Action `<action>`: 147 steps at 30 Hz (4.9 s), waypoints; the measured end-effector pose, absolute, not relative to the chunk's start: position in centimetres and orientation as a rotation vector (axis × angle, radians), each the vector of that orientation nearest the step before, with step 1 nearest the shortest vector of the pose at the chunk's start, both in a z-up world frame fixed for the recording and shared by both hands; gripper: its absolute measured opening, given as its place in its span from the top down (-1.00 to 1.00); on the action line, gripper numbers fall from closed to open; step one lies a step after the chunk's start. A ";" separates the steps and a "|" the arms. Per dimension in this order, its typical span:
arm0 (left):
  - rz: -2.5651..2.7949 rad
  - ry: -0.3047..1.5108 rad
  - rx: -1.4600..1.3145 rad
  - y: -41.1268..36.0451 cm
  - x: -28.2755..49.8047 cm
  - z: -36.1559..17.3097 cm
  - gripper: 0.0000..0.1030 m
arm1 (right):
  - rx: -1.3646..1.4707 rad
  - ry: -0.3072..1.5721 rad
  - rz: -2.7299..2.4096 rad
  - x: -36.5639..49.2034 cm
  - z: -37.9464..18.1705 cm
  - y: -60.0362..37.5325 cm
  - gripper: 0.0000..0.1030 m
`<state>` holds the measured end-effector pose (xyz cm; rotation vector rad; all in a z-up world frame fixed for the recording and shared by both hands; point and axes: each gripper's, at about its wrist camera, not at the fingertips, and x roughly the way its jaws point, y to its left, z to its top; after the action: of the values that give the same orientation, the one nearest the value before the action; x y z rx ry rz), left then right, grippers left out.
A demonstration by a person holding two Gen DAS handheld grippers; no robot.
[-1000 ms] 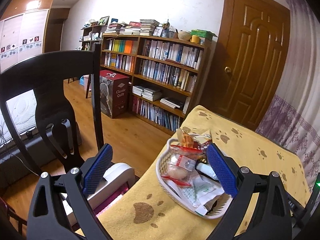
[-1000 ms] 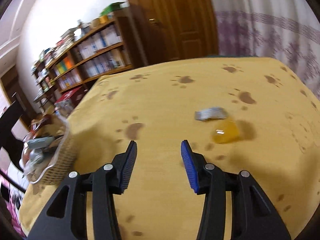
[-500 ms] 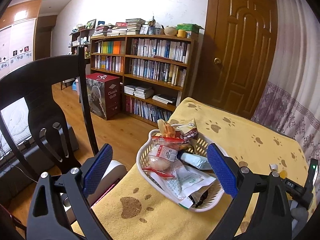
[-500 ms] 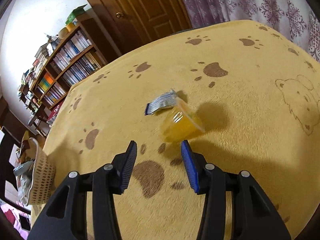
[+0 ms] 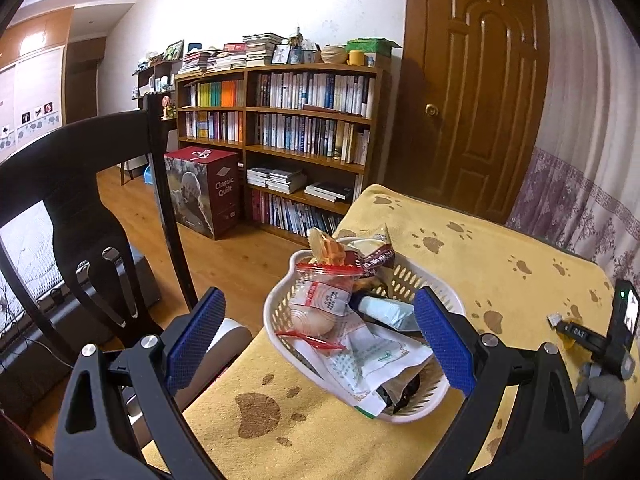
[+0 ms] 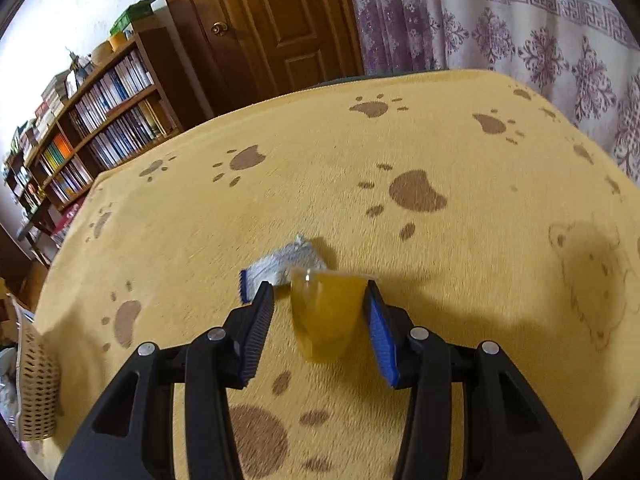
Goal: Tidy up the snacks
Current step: 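Reach the right tool to the orange jelly cup and grasp it, then reach the left tool to the silver wrapped candy and grasp it, then carry the silver candy into the basket and open the left tool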
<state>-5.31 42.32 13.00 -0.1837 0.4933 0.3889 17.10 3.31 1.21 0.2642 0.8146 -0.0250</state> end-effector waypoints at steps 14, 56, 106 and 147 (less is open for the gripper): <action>0.318 0.564 -0.078 38.2 -4.0 11.3 -0.87 | 0.228 0.799 0.013 14.2 1.3 1.4 0.34; -0.228 0.851 0.187 11.6 19.0 2.1 -0.35 | 0.359 0.757 0.064 7.9 0.4 -4.3 0.34; -0.273 0.728 0.060 13.8 12.7 7.0 0.52 | 0.363 0.759 0.070 8.0 0.2 -4.1 0.34; 0.286 0.578 -0.145 38.3 -2.8 10.1 0.44 | 0.356 0.753 0.078 7.9 0.5 -4.2 0.34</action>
<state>-2.76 38.26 10.08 -0.1445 0.5778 0.2857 7.89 -4.16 0.47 0.3562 0.7526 0.0777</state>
